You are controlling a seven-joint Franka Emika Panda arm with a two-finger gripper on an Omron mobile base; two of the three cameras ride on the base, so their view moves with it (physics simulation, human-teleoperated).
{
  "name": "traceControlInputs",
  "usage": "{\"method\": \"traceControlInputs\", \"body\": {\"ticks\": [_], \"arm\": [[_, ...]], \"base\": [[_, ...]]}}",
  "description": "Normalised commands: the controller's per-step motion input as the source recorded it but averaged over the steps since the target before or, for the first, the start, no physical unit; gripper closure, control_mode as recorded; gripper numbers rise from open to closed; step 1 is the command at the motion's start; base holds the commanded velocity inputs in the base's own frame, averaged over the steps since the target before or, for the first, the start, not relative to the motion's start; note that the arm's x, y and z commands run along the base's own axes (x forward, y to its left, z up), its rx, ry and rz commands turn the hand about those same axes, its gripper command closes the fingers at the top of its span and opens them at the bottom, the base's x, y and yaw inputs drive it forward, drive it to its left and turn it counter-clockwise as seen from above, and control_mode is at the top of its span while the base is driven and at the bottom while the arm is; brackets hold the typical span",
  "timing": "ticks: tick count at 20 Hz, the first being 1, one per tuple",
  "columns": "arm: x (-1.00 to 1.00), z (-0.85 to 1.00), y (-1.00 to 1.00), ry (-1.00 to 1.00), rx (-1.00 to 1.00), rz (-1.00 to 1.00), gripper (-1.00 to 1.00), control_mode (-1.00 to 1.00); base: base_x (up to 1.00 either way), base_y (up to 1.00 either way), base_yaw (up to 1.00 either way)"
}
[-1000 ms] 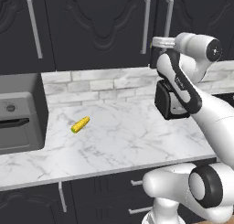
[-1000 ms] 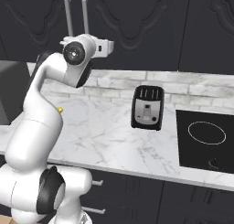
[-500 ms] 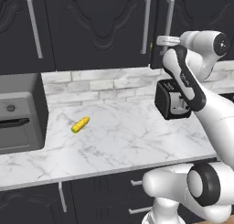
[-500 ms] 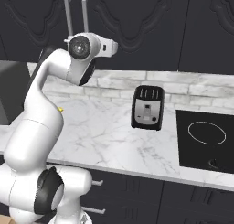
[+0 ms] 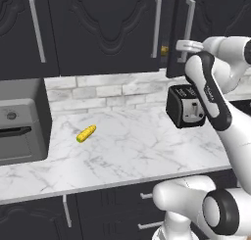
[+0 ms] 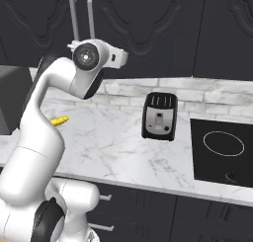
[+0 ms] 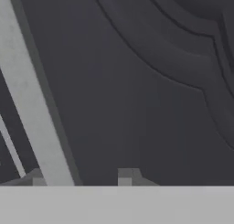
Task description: Pick the dish brush and sponge from the cabinet and place them on the counter.
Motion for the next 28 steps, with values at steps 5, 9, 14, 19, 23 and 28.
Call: {"method": "traceControlInputs", "body": {"ticks": [5, 9, 14, 19, 23, 28], "arm": [[-0.35, 0.06, -0.97, 0.00, 0.11, 0.01, 1.00, -1.00], [-0.37, 0.07, -1.00, 0.00, 0.11, 0.00, 1.00, -1.00], [-0.33, 0.07, -1.00, 0.05, 0.11, 0.00, 1.00, -1.00], [-0.32, 0.13, -1.00, 0.10, 0.09, 0.00, 1.00, -1.00], [-0.35, 0.10, -1.00, 0.09, 0.09, 0.00, 1.00, -1.00], [-0.41, 0.02, -1.00, 0.04, 0.11, 0.00, 1.00, -1.00]], "base": [[0.00, 0.00, 0.00], [0.00, 0.00, 0.00], [0.00, 0.00, 0.00], [0.00, 0.00, 0.00], [0.00, 0.00, 0.00], [0.00, 0.00, 0.00]]}}
